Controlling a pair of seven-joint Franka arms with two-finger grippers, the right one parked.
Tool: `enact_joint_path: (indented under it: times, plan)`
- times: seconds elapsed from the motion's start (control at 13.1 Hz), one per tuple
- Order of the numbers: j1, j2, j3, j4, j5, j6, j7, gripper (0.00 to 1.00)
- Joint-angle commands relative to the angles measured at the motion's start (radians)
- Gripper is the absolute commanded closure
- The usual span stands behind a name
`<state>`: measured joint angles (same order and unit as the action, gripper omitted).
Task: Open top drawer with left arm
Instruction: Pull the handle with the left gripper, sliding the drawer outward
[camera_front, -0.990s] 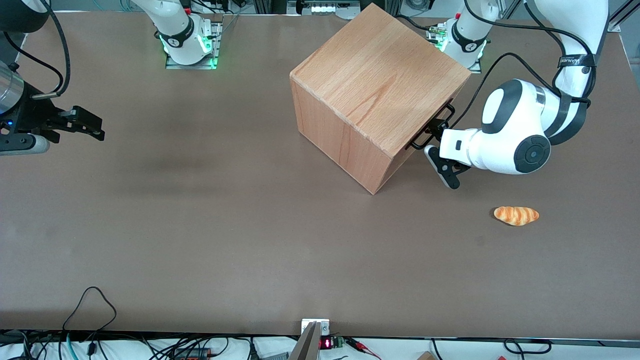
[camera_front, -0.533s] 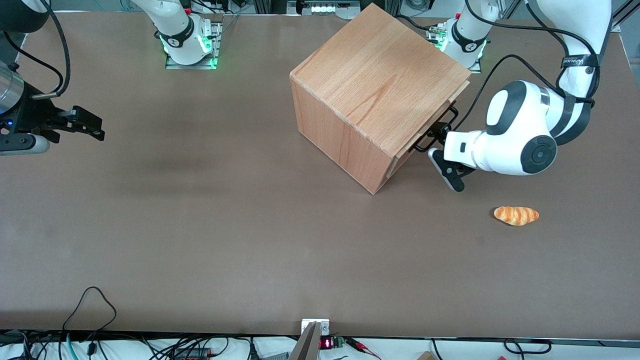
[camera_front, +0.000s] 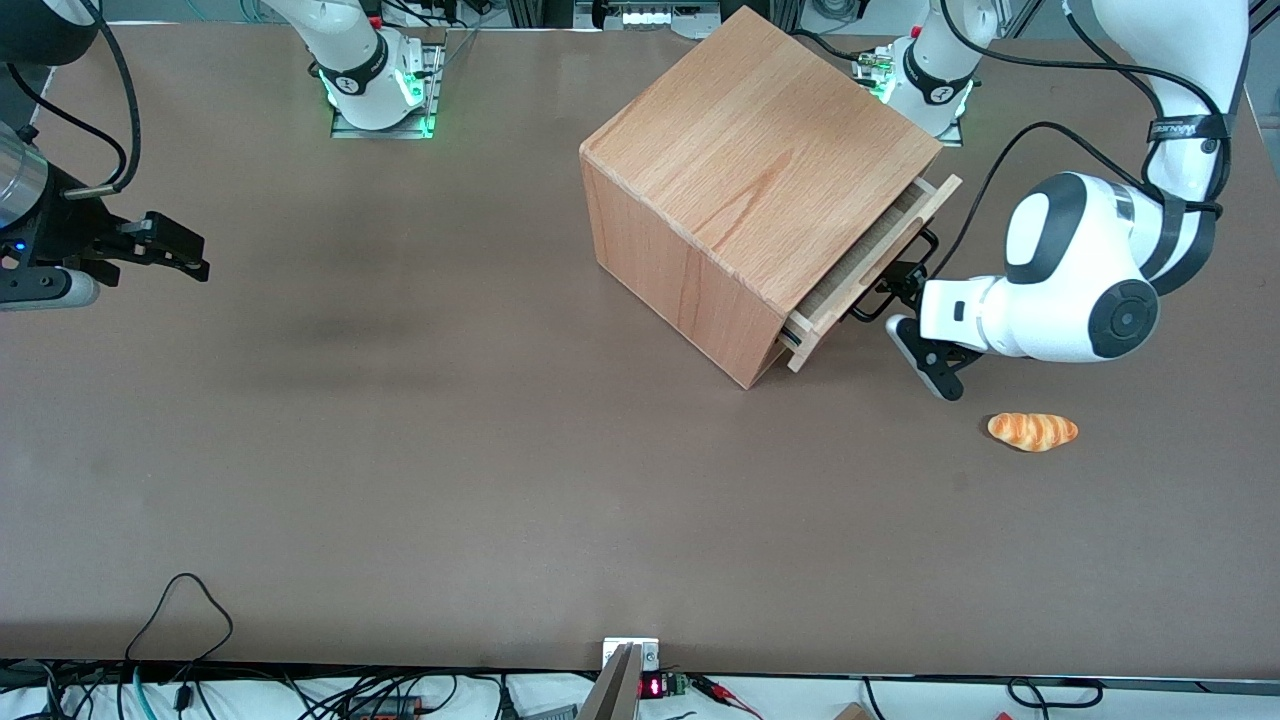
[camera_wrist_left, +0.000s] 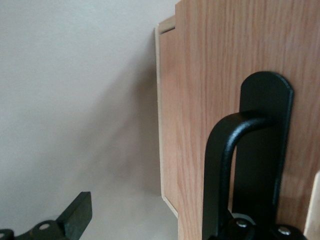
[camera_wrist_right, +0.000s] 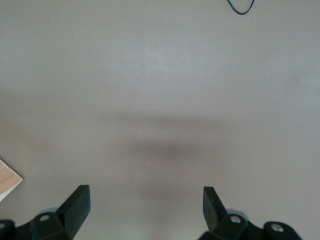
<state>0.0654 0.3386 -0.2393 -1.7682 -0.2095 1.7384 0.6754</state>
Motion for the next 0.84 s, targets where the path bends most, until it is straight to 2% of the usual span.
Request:
enact_joint_path:
  times: [0.0,0.76]
  plan:
    - [0.031,0.051,-0.003,0.056,0.035,0.004,0.021,0.0]
    - [0.12,0.141,-0.002,0.156,0.038,-0.002,0.067,0.0]
